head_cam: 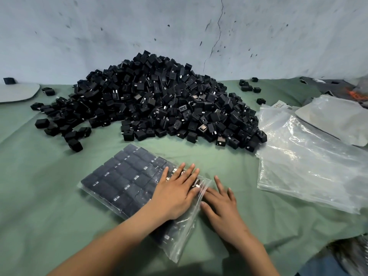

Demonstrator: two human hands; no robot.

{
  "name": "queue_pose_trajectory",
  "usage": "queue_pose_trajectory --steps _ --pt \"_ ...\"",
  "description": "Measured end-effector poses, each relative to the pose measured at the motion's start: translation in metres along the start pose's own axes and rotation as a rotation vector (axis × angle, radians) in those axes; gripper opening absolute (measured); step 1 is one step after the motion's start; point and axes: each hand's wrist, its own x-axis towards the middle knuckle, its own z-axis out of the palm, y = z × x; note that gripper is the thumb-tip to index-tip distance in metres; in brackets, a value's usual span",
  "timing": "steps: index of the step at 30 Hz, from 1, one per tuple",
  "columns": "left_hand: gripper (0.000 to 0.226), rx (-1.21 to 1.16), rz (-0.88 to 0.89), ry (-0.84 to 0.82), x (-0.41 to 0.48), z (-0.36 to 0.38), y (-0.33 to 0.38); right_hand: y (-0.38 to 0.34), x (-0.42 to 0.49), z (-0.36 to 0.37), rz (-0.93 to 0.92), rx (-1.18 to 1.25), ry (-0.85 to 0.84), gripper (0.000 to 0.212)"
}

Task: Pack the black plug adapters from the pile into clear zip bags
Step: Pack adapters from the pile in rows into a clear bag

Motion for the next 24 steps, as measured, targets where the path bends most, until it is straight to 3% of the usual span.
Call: queue_pose_trajectory --steps 8,12,14,16,18,24 --pt "0.056 0.022 0.002 0.010 -0.001 0.005 -0.001 0.004 0.008 0.004 -0.019 0.007 0.019 0.042" --pt "0.058 -0.021 -0.001 0.005 0.001 0.004 -0.002 0.004 0.003 0.010 -0.086 0.100 0.244 0.029" --pt "0.060 -0.099 -0.007 0.003 0.014 0.001 -0.002 0.007 0.000 0.011 -0.018 0.211 0.378 0.019" --pt "0.065 -0.207 -0.029 0.038 0.043 -0.011 0.000 0.012 0.000 0.008 0.114 0.398 0.493 0.025" --pt "0.073 -0.308 -0.095 0.096 0.084 -0.028 0.000 0.015 0.003 0.007 0.237 0.585 0.526 0.032" --pt "0.095 -0.577 -0.427 0.242 0.187 -0.073 -0.019 0.024 0.006 0.014 0.330 0.847 0.492 0.028"
